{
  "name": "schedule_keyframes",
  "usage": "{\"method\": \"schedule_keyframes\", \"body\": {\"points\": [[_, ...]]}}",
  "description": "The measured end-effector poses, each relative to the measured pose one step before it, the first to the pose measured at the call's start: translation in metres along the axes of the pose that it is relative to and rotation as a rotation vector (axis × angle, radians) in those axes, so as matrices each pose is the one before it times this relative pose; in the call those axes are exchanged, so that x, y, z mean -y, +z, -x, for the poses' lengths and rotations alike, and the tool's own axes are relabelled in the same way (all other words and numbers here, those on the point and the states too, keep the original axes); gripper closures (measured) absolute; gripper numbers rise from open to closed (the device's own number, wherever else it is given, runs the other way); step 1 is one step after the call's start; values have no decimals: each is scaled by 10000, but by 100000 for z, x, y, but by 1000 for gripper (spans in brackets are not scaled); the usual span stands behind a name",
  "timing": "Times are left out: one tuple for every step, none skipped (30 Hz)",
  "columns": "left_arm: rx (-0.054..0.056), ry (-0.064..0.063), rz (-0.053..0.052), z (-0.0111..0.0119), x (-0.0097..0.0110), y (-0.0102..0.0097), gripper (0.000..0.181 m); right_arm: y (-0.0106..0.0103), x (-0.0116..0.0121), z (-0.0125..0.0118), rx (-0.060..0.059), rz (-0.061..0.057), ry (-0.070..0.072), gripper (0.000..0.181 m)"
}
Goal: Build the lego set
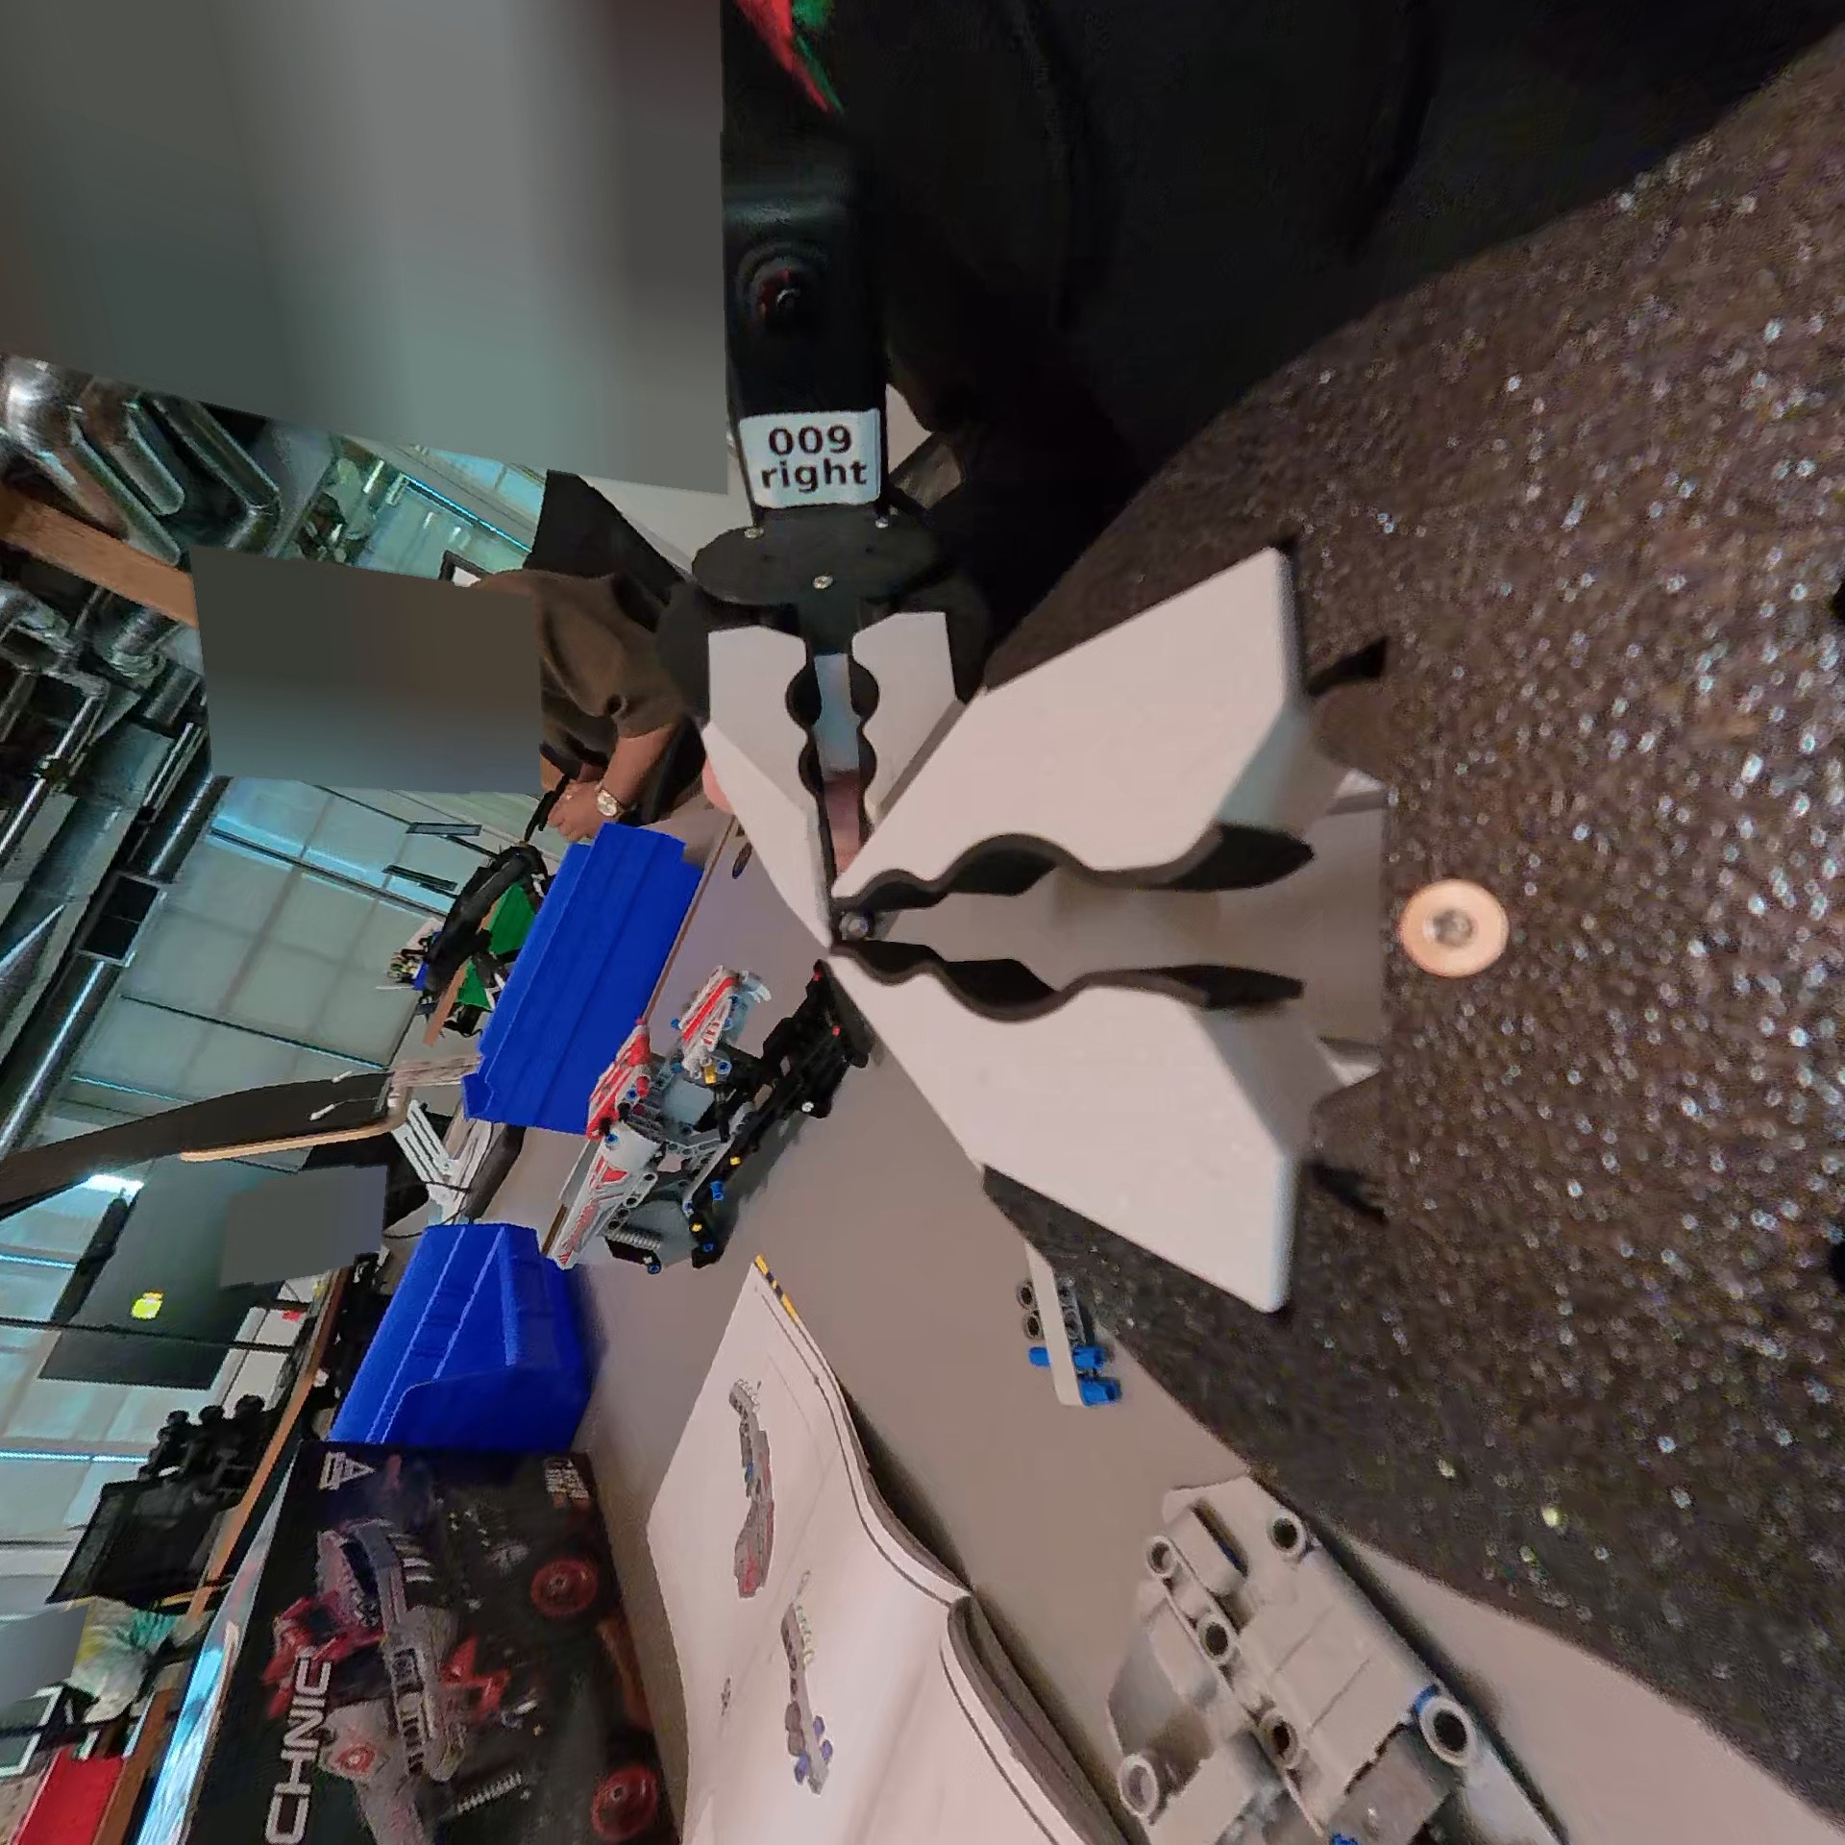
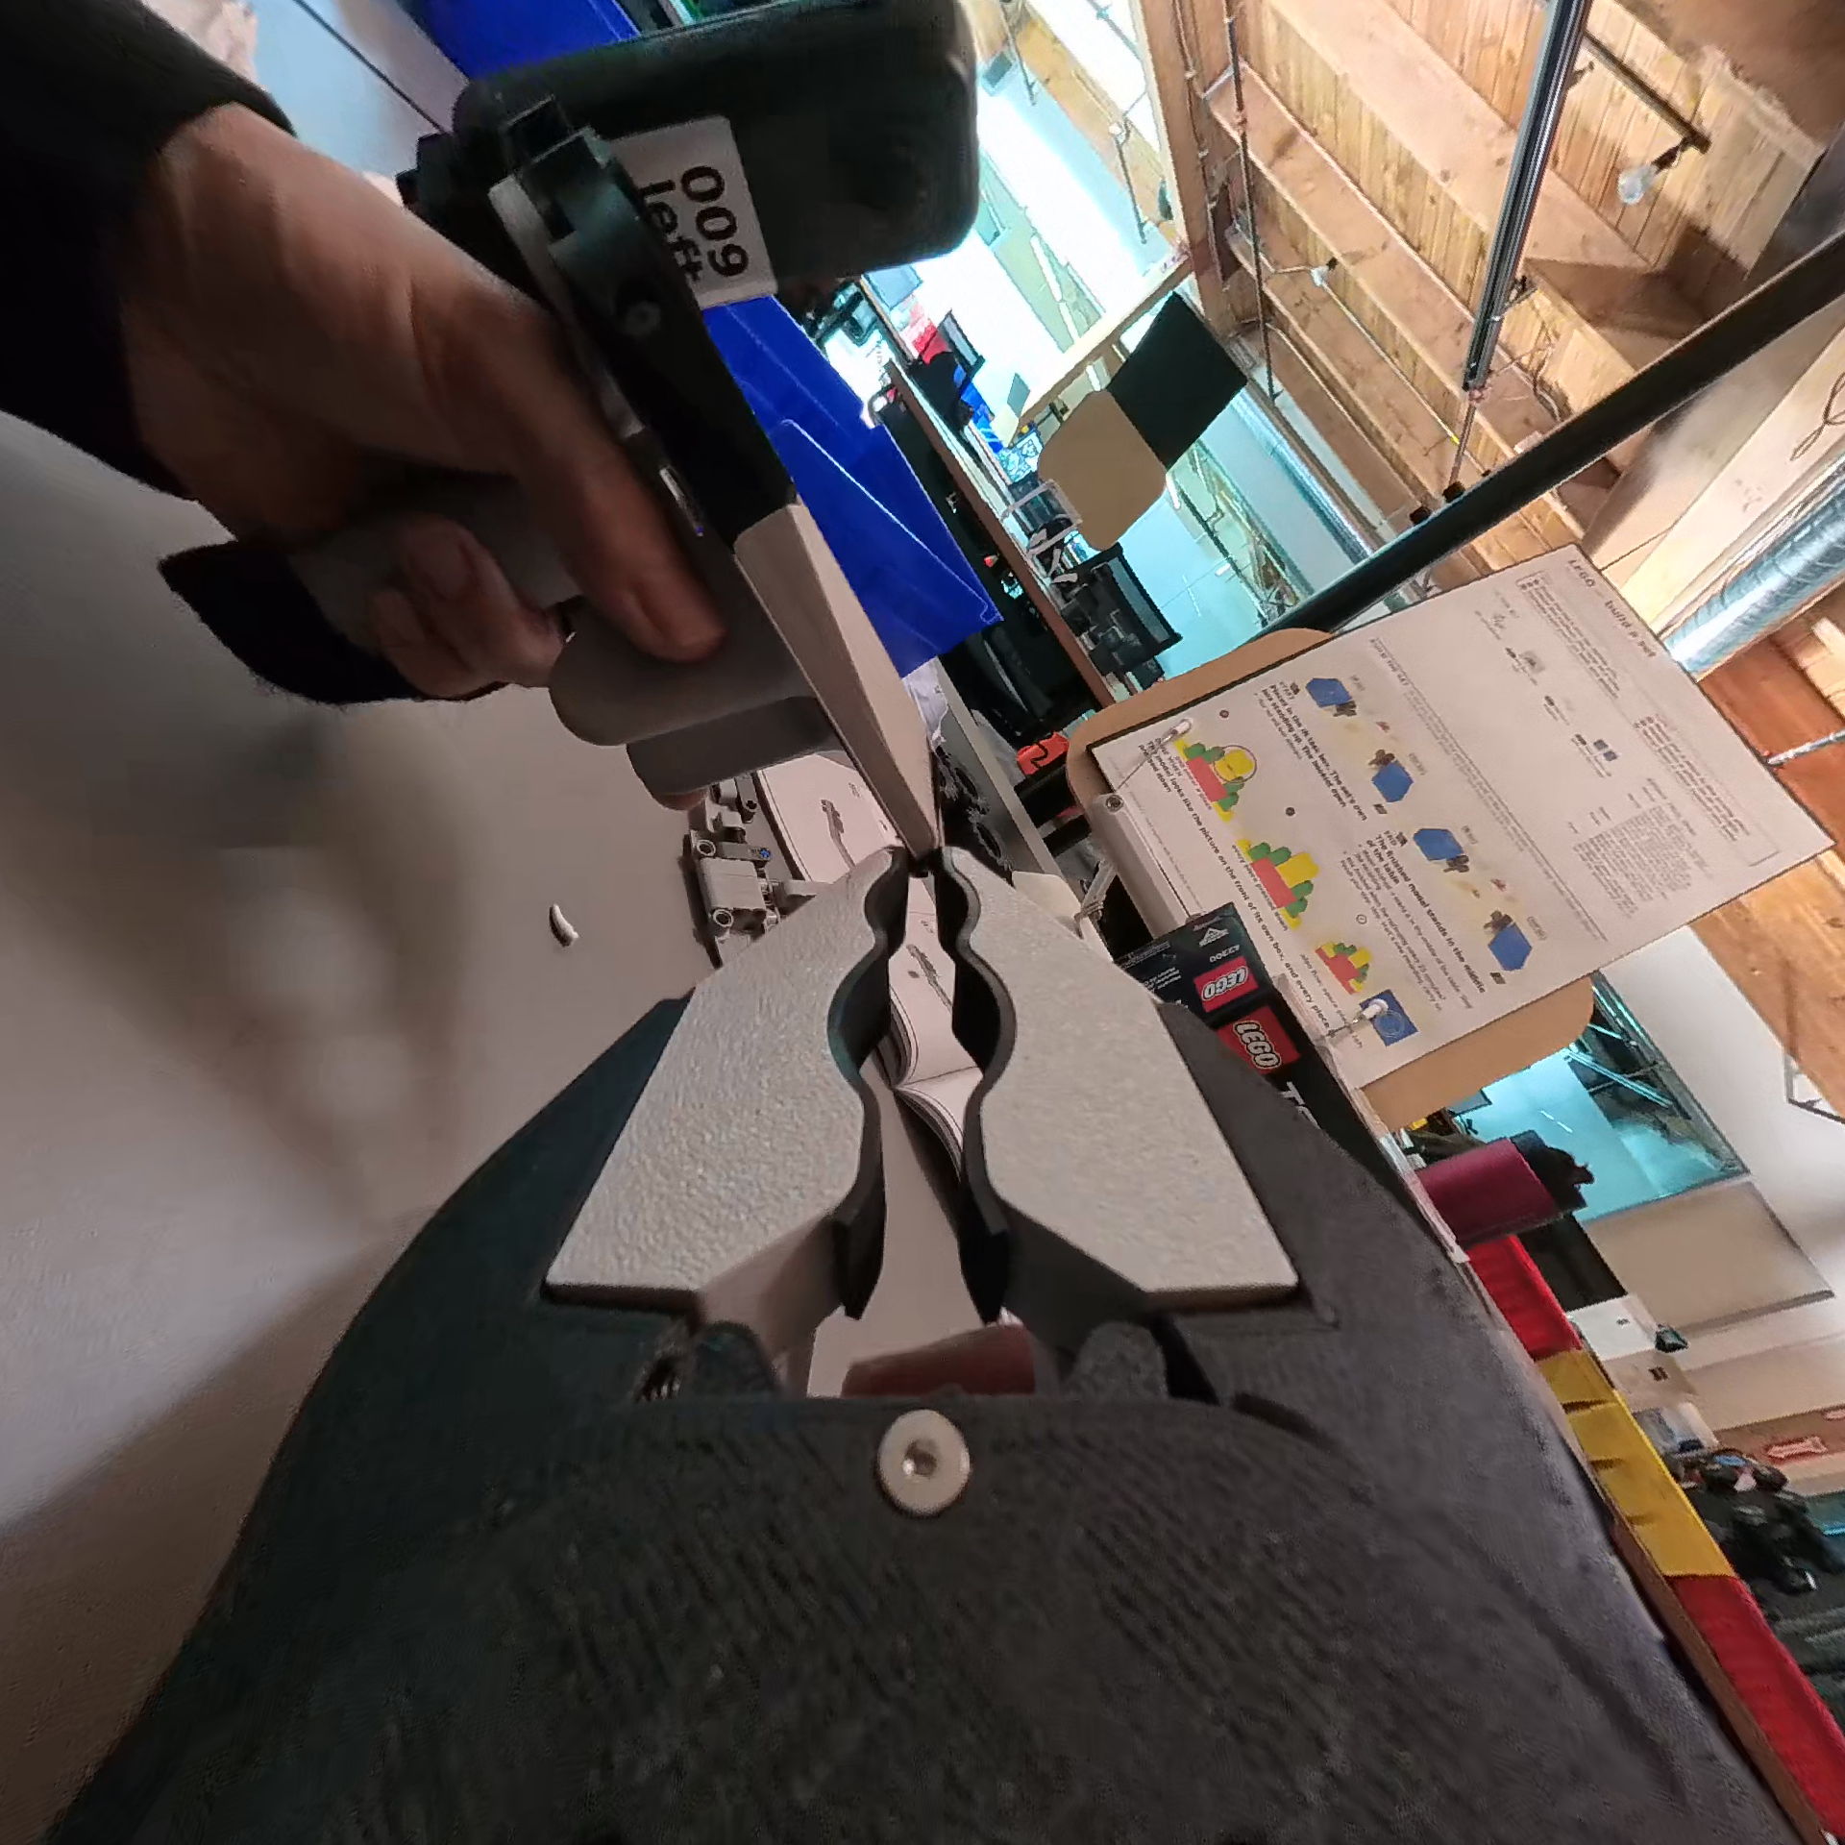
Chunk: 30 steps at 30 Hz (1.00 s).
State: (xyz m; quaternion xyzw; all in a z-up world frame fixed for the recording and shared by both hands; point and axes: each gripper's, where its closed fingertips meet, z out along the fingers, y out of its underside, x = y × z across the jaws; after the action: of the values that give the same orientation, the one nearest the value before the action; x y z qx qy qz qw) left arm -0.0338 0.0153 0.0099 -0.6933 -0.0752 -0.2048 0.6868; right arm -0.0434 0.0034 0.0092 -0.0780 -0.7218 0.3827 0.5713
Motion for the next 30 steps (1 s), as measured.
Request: {"method": "schedule_keyframes", "body": {"points": [[-35, 99, 56, -27, -33, -74, 179, 8, 27, 72, 20, 11, -23, 178], [0, 117, 55, 5, -31, -57, 178, 13, 35, 72, 26, 2, 8, 179], [40, 110, 74, 31, -36, -47, 178, 14, 16, 48, -8, 24, -46, 178], [95, 122, 138, 110, -126, -32, 178, 39, -7, 49, -34, 41, -134, 178], [119, 160, 133, 120, -103, -44, 178, 68, -116, 100, 11, 96, -158, 178], [98, 173, 57, 84, -2, -90, 178, 54, -134, 73, -8, 102, -143, 179], [61, 134, 41, 63, 18, -130, 178, 10, -103, -33, -73, 57, -138, 179], [43, 76, 71, 70, -31, -121, 178, -16, -91, -18, -25, 37, -74, 179], [56, 18, 67, 114, -38, -117, 177, -23, -33, 52, 43, -15, 3, 179], [0, 9, 20, 35, 7, -93, 177, -32, 9, -31, -1, -32, 42, 179], [-59, 11, 11, -65, -4, -51, 177, -30, 32, -97, -49, -30, 16, 179], [-21, -3, 26, -9, -20, -44, 177, 2, 30, 8, 15, -10, -18, 179], [-23, 17, 7, -14, -9, -36, 177, 53, 9, 108, 72, 7, -20, 179], [-58, 4, -4, -64, 8, -31, 177, 58, 6, 99, 40, 5, -33, 179], [-64, -21, 8, -73, -12, -10, 177, 35, 28, 62, 1, -4, -55, 179], [-15, -23, 26, 3, -55, -3, 178, 26, 26, 130, 56, 6, -44, 179], [-22, -7, 52, -12, -114, 25, 178, 43, 28, 190, 103, -7, -18, 179], [-33, -21, 15, -36, -54, 9, 179, 16, 31, 107, 47, -22, -30, 179], [-14, -26, -6, -8, -25, -7, 179, 4, -29, 42, 4, 16, -61, 179], [-25, -30, 31, -27, -65, -14, 179, -18, 11, 31, 0, 12, -55, 179], [-42, 12, 50, -28, -74, -39, 179, -10, -9, 66, 42, 16, -20, 179], [-66, 27, 14, -69, -20, -41, 179, -11, 14, 73, 45, -15, 0, 179], [-66, -15, 0, -47, 14, -64, 179, -20, 87, 38, 12, -53, 7, 179], [-19, -17, 24, 12, -29, -27, 179, -15, 77, 25, 8, -48, 3, 179], [8, 22, 15, 25, -22, -20, 179, 27, 10, 44, 29, -1, 1, 179], [-9, 33, 10, -4, -9, -16, 178, 28, -7, -2, -3, 9, -30, 179], [-7, 1, 36, 2, -36, -9, 178, 10, 33, -8, -10, -15, -57, 179], [24, -22, 59, 73, -83, 9, 177, 22, 14, 39, 45, 4, -13, 179], [27, -18, 46, 79, -76, 0, 175, 8, -8, 8, 13, 8, -16, 179], [3, -5, -9, 32, -2, -18, 175, -8, 36, -51, -42, -20, -67, 179]]}}
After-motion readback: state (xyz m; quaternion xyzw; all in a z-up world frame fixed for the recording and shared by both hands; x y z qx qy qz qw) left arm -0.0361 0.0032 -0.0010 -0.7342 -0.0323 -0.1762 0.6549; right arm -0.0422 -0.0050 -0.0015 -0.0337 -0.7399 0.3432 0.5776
